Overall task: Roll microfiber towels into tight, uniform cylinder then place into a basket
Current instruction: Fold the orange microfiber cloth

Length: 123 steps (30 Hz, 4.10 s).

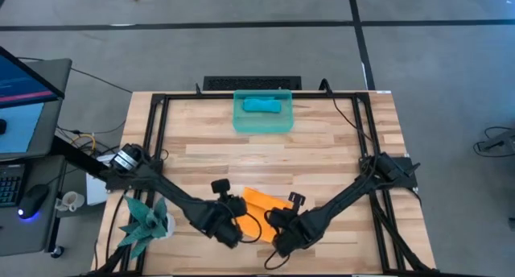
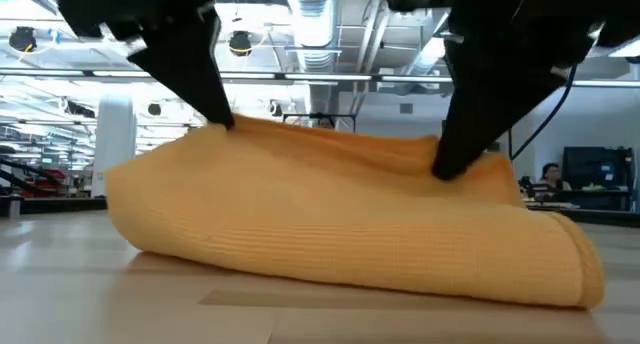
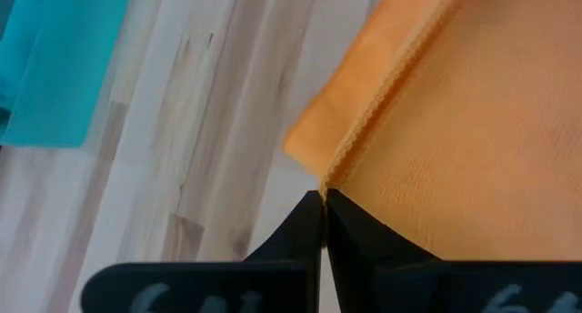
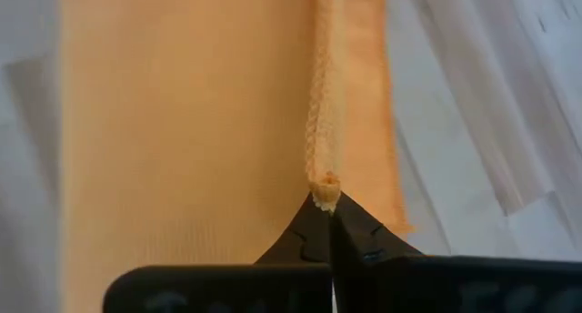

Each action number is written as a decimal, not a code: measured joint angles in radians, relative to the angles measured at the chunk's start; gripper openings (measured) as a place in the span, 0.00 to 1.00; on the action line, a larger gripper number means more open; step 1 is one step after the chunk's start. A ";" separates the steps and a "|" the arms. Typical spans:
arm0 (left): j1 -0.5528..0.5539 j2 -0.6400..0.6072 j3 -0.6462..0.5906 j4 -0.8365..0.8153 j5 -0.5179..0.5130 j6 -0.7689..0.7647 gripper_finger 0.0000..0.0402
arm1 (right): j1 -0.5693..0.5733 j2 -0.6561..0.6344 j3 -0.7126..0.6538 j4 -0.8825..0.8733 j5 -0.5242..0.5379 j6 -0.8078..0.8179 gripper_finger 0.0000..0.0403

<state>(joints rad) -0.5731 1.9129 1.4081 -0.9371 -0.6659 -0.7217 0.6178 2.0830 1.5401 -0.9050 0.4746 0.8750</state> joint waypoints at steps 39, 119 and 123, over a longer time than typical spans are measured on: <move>-0.008 -0.069 -0.023 -0.043 0.042 -0.016 0.21 | -0.099 0.000 -0.045 -0.013 -0.111 0.069 0.05; -0.125 -0.398 -0.450 0.599 -0.017 0.081 0.14 | 0.014 -0.061 0.127 -0.416 0.033 0.213 0.21; -0.154 -0.460 -0.450 0.589 -0.075 0.126 0.14 | -0.014 -0.069 0.124 -0.216 0.051 0.058 0.18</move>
<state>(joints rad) -0.7269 1.4524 0.9584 -0.3477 -0.7405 -0.5960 0.6040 2.0136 1.6642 -1.1209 0.5251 0.9331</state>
